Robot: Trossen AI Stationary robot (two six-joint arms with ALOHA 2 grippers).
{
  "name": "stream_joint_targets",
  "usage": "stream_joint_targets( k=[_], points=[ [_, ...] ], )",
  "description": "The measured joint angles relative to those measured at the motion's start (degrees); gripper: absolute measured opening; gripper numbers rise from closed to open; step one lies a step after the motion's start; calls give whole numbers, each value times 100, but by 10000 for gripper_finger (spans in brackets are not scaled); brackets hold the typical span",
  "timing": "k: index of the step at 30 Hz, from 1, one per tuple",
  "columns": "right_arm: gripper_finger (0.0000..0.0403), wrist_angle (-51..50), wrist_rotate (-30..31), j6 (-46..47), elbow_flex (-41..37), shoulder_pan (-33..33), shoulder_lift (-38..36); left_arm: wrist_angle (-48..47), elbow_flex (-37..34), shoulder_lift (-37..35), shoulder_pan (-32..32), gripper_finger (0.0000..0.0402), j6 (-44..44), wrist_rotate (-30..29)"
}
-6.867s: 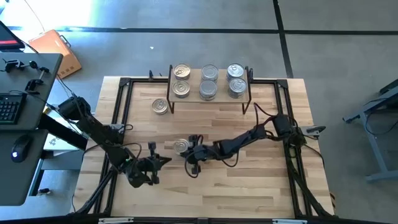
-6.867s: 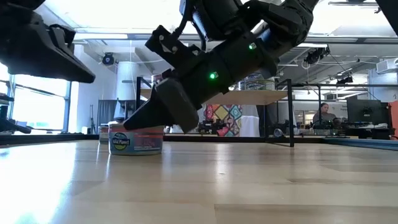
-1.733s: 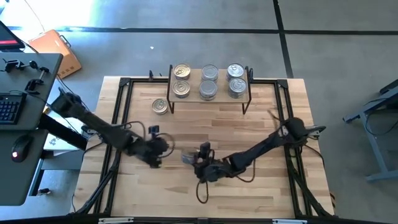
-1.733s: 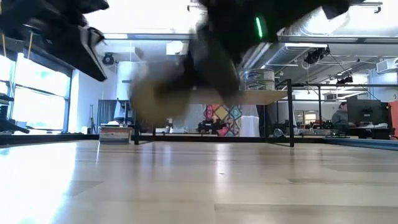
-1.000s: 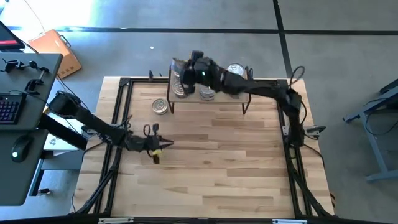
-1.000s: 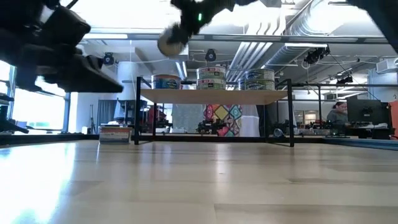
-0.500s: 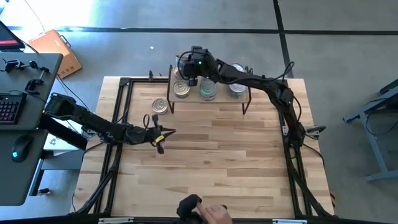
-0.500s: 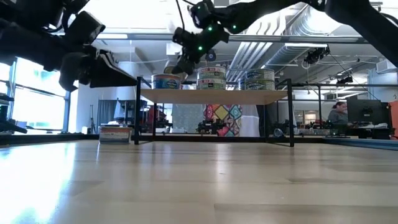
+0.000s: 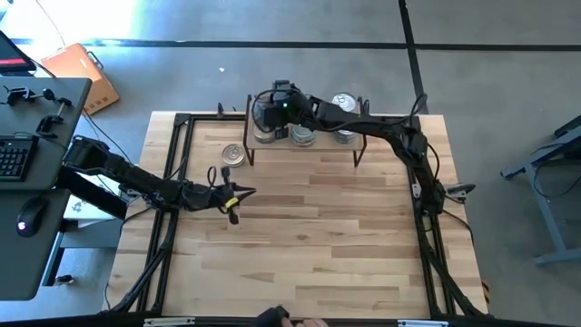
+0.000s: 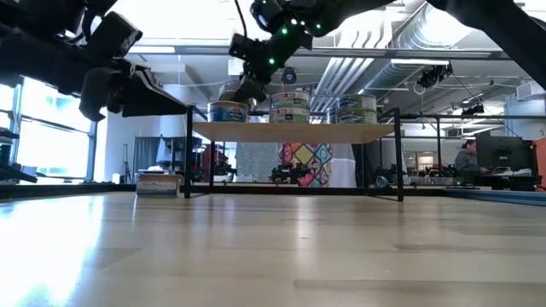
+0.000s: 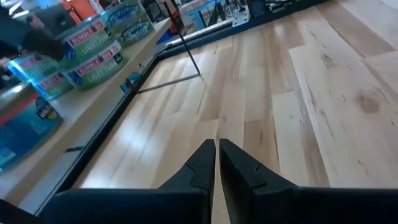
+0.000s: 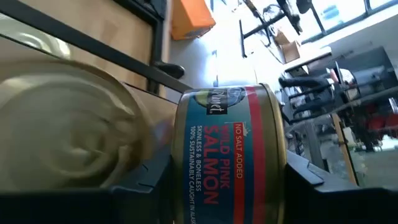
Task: Stack canned seafood by type on shelf
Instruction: Stack the blue tuna can on top of the other blue tuna can
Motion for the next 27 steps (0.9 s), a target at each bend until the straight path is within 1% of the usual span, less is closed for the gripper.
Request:
stream_joint_targets(
  k=[2, 4, 6, 12, 14, 18, 21, 24, 27],
  points=[
    [170, 17, 69, -117, 0, 135, -4, -65, 0, 0, 0, 14, -63, 2],
    [170, 13, 382, -273, 78, 253, 11, -70, 0, 1, -2, 14, -74, 4],
    [170, 11, 503, -429, 158, 327, 16, -71, 0, 0, -29, 14, -78, 0],
    [170, 585, 531, -746, 191, 182, 13, -54, 0, 2, -116, 14, -69, 11],
    [170, 674, 393, -689, 186, 57, 36, -54, 0, 1, -116, 14, -69, 11],
    [170, 629, -143, -327, 186, -162, 83, -54, 0, 0, -116, 14, -65, 11],
    [182, 634, -235, 55, 175, -253, 136, -50, 0, 2, -114, 14, -62, 9],
    [207, 648, -239, 199, 175, -294, 158, -46, 0, 2, -114, 14, -58, 9],
    [219, 593, -266, 245, 177, -301, 158, -45, 2, 2, -111, 14, -58, 8]
  ],
)
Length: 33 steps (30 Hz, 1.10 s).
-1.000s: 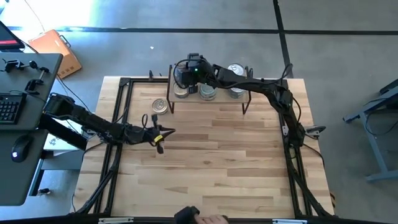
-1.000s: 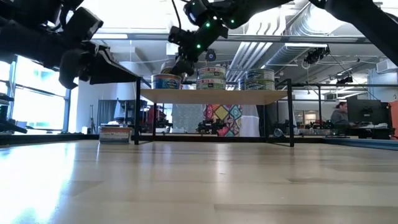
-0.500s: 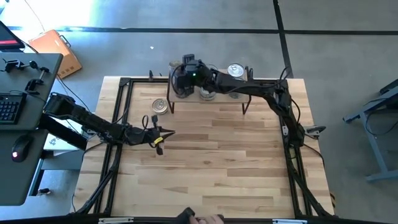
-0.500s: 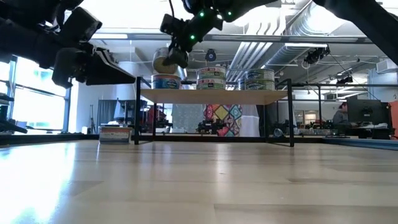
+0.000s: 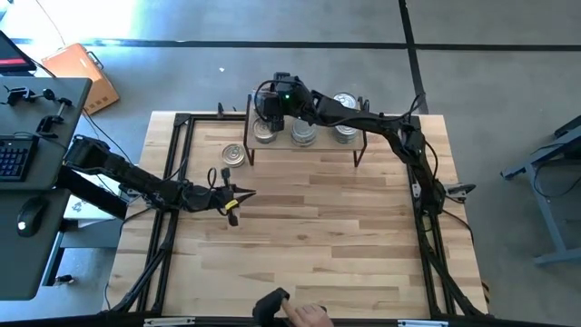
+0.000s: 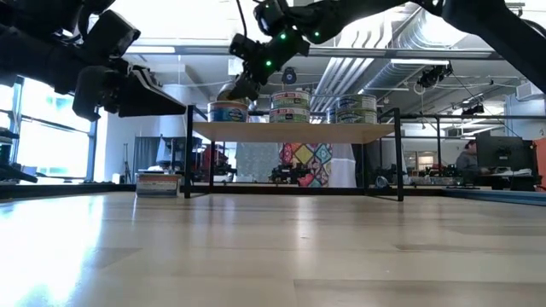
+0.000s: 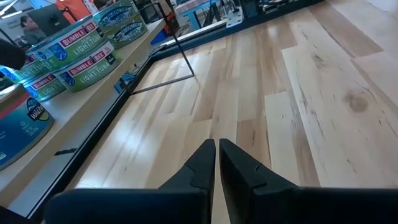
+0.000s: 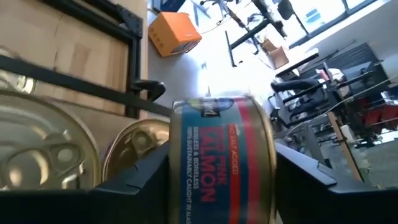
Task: Stack canned seafood by type on shelf
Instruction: Stack the blue tuna can on top of the other blue tuna can
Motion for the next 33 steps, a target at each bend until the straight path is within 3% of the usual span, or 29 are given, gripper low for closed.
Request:
stream_joint_targets(
  k=[8, 20, 33],
  points=[
    [232, -249, -144, 40, 0, 38, 0, -1, 0, 0, -2, 14, -20, -1],
    [317, -485, -201, 287, 42, 47, 0, -4, 0, 0, -2, 14, -165, 1],
    [321, -933, -374, 688, 101, 33, 0, -4, 2, 0, -2, 14, -174, 1]
  ],
)
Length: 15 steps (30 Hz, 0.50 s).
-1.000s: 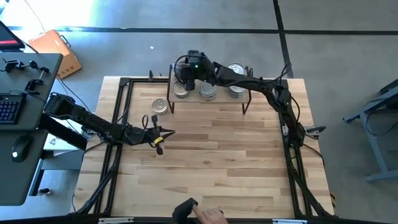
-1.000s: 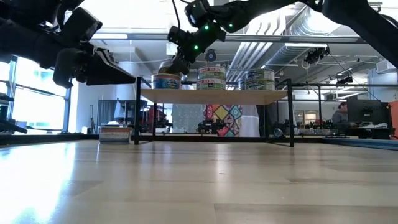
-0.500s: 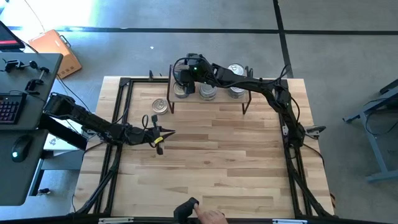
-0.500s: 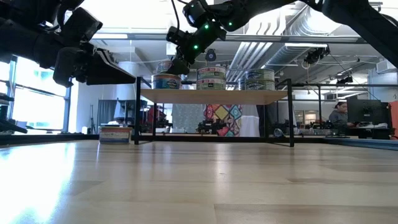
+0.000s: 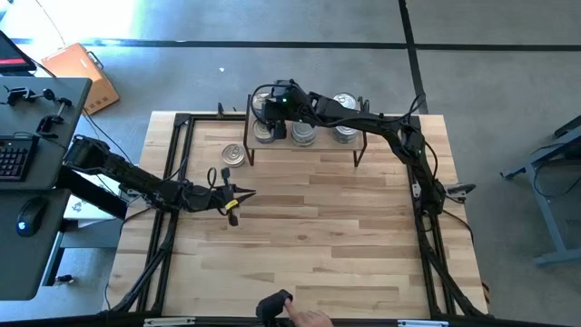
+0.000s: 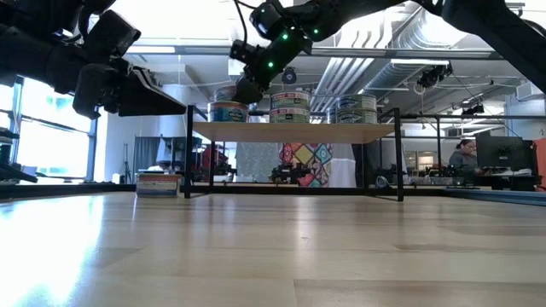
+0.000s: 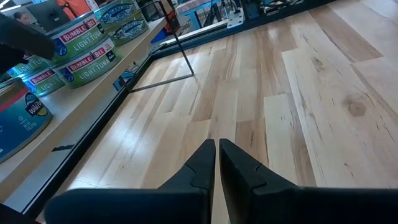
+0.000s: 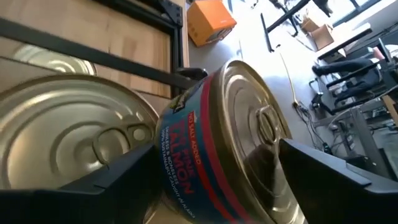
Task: Stack canned seafood by type on shelf
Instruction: Stack the blue tuna can on top of the other blue tuna can
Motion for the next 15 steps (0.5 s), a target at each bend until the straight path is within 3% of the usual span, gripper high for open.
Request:
stream_joint_targets(
  k=[15],
  points=[
    [321, 331, -56, 214, 2, -101, 0, 0, 0, 1, 0, 14, -1, 0]
  ],
)
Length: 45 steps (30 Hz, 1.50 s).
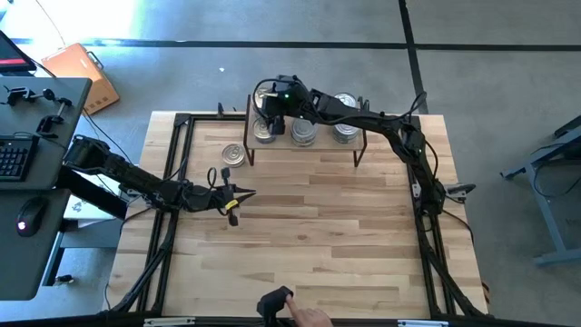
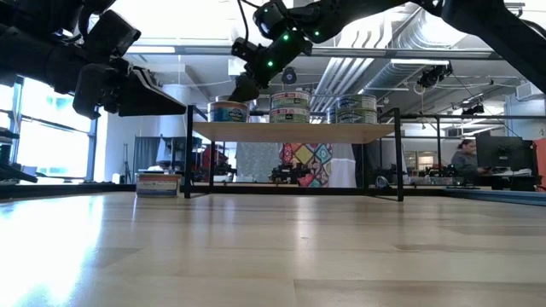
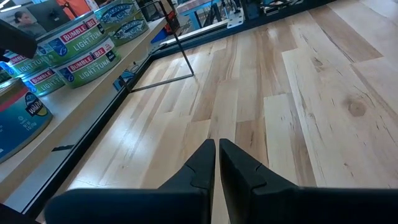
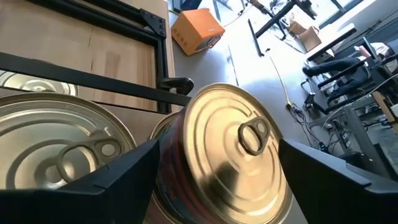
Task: Stack canned seafood by type on shelf
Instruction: Stack the blue tuna can on top of the other blue tuna can
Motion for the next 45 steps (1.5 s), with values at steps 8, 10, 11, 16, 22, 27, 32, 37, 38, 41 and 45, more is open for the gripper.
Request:
stream_joint_targets(
  k=[8, 10, 11, 16, 22, 27, 32, 37, 38, 41, 45],
  points=[
    [321, -17, 188, 0, 0, 154, -50, 0, 0, -3, -2, 14, -166, 0],
    [321, -82, 328, 43, 0, 286, -142, -76, 0, -84, -4, 14, -304, -24],
    [321, -139, 349, 105, 0, 365, -176, -100, 2, -133, -4, 14, -394, -69],
    [321, -841, 70, 413, 7, 858, -365, -1353, 103, -770, -116, 14, -919, -760],
    [321, -2130, -1038, 906, -100, 1444, -380, -4526, 629, -1770, -195, 14, -2913, -1089],
    [321, -1857, -1523, 1338, -898, 2008, -369, -5532, 658, -2042, 237, 3, -3864, -1098],
    [321, -980, -1501, 1828, -2066, 2530, -376, -5542, 658, -1931, 1095, 1, -3847, -933],
    [321, -69, -1312, 2607, -3232, 2830, -585, -5320, 656, -1699, 2307, 0, -3627, -54],
    [321, 159, -1160, 2724, -3491, 2876, -674, -5166, 658, -1625, 2534, 0, -3511, 163],
    [320, 791, -688, 2990, -4248, 2978, -1061, -4562, 658, -1316, 3148, 0, -3078, 761],
    [320, 1816, -18, 3300, -5202, 3049, -1710, -4025, 658, -762, 3858, 0, -2704, 1215]
  ],
)
